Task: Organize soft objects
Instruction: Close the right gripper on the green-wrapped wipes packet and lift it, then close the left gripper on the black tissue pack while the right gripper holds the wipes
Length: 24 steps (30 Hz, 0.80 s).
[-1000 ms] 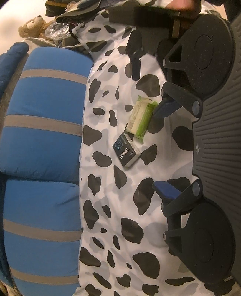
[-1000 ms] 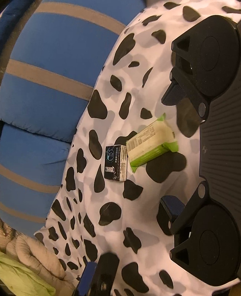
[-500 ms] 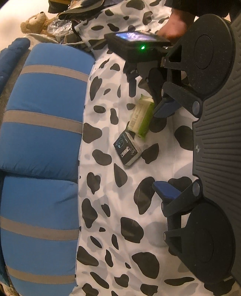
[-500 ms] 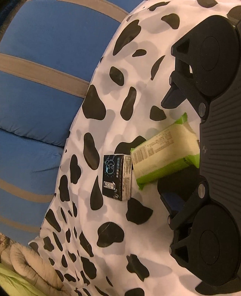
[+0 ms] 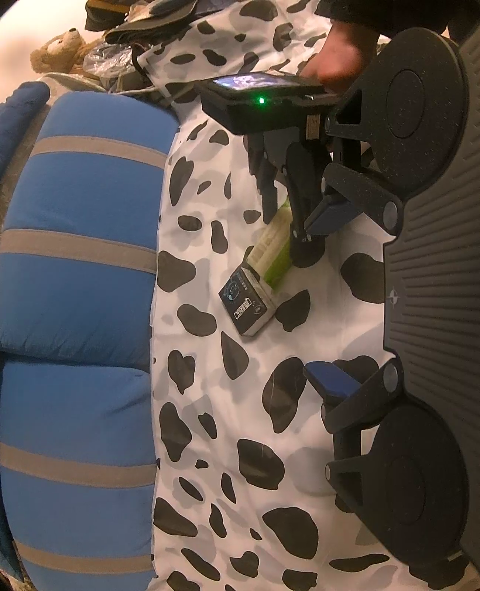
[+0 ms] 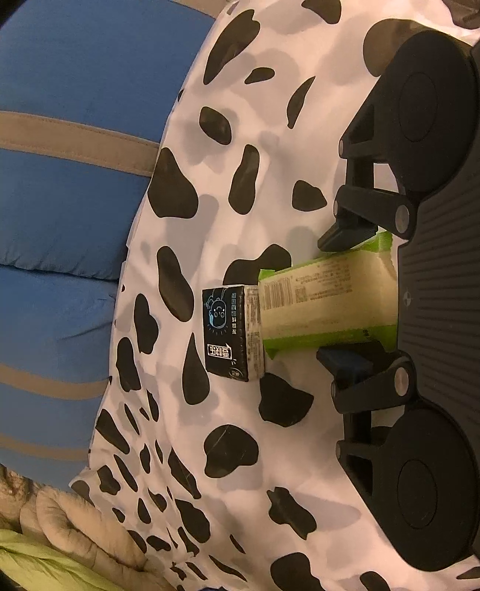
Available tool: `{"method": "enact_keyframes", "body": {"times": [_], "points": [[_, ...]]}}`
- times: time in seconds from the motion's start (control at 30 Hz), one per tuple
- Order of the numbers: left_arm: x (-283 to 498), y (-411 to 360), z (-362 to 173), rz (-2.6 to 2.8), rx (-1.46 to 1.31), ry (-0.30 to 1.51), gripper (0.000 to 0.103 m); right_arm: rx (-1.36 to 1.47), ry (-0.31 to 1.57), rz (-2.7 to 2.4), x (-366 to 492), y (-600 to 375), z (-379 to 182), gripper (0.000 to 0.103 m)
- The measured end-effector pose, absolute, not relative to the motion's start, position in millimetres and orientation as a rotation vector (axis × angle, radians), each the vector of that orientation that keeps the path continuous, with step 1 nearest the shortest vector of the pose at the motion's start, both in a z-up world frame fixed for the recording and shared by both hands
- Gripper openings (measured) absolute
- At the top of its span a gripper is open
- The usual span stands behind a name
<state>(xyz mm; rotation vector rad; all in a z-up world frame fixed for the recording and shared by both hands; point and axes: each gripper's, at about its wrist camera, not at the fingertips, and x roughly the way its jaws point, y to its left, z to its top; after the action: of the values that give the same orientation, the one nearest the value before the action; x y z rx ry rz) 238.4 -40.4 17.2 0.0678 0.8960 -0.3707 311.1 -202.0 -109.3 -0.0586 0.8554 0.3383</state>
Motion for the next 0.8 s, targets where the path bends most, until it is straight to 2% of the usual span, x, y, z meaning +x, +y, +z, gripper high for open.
{"method": "enact_keyframes", "body": {"times": [0.13, 0.27, 0.47, 0.63, 0.8], "points": [[238, -41, 17, -0.379, 0.061, 0.899, 0.075, -0.094, 0.858, 0.311, 313, -196, -112, 0.061], [238, -42, 15, -0.381, 0.079, 0.903, 0.075, -0.112, 0.866, 0.308, 313, -193, -113, 0.053], [239, -44, 13, -0.380, 0.090, 0.901, 0.075, -0.124, 0.888, 0.310, 307, -194, -106, 0.051], [234, -51, 9, -0.397, 0.152, 0.878, 0.075, -0.126, 0.866, 0.305, 291, -202, -86, 0.050], [228, -60, 6, -0.424, 0.303, 0.774, 0.075, -0.135, 0.820, 0.278, 271, -216, -55, 0.050]]}}
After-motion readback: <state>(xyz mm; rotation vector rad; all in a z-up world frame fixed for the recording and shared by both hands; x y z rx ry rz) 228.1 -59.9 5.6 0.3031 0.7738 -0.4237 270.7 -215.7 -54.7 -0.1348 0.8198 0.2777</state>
